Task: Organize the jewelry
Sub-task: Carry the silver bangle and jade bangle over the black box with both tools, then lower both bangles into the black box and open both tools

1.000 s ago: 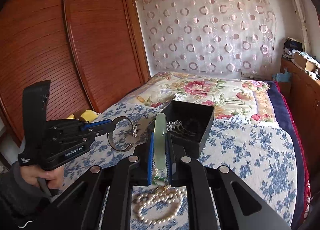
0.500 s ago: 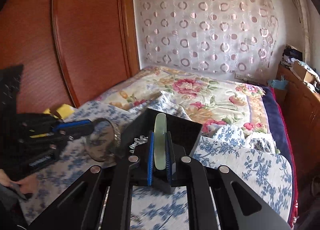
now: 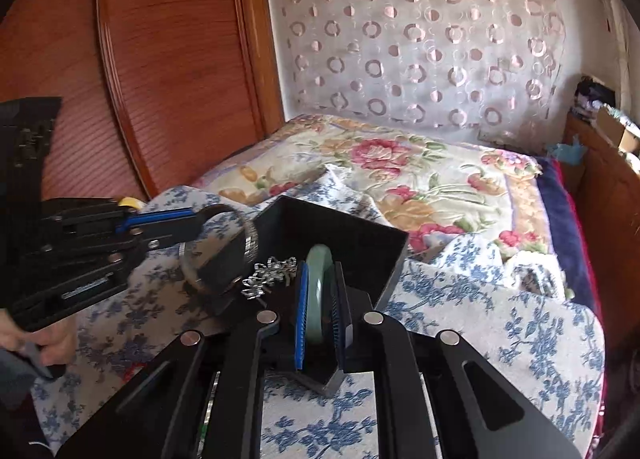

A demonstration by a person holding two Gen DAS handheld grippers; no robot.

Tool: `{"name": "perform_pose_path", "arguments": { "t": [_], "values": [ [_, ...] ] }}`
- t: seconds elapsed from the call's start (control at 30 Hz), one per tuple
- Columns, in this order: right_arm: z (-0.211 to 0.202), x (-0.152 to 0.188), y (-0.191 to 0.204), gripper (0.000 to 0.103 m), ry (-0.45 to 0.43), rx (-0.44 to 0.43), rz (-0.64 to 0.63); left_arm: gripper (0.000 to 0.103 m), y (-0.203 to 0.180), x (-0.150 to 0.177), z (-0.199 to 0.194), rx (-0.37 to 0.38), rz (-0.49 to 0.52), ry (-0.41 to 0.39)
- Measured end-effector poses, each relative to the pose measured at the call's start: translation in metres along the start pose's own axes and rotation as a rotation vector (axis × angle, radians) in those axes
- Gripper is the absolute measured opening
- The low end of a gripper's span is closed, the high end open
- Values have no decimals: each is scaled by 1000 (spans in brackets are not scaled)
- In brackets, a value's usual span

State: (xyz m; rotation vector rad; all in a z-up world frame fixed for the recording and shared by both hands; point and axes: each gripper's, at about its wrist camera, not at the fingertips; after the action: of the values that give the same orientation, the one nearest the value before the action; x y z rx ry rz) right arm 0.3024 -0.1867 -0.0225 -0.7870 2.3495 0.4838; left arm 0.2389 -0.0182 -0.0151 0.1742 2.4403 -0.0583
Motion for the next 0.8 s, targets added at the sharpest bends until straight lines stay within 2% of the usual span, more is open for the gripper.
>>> {"name": "perform_pose_path", "arguments": {
  "t": [0.4,0.8],
  "values": [
    [-19,17,-4,13,-11,40,4,4,1,-14,10,26,5,8],
    [-24,28,-11,13,-5,54,19,4,-11,-19,35,38,36,74]
  ]
}}
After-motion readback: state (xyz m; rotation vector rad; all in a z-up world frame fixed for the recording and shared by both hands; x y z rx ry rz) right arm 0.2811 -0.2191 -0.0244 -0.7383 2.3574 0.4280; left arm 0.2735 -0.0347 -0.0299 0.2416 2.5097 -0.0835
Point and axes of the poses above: each gripper's, at about its wrist camera, not at the fingertips, and z roughly the way its jaws point, y to its left, x to its underside, and after that the axes turned 11 degrees about y, right-handed
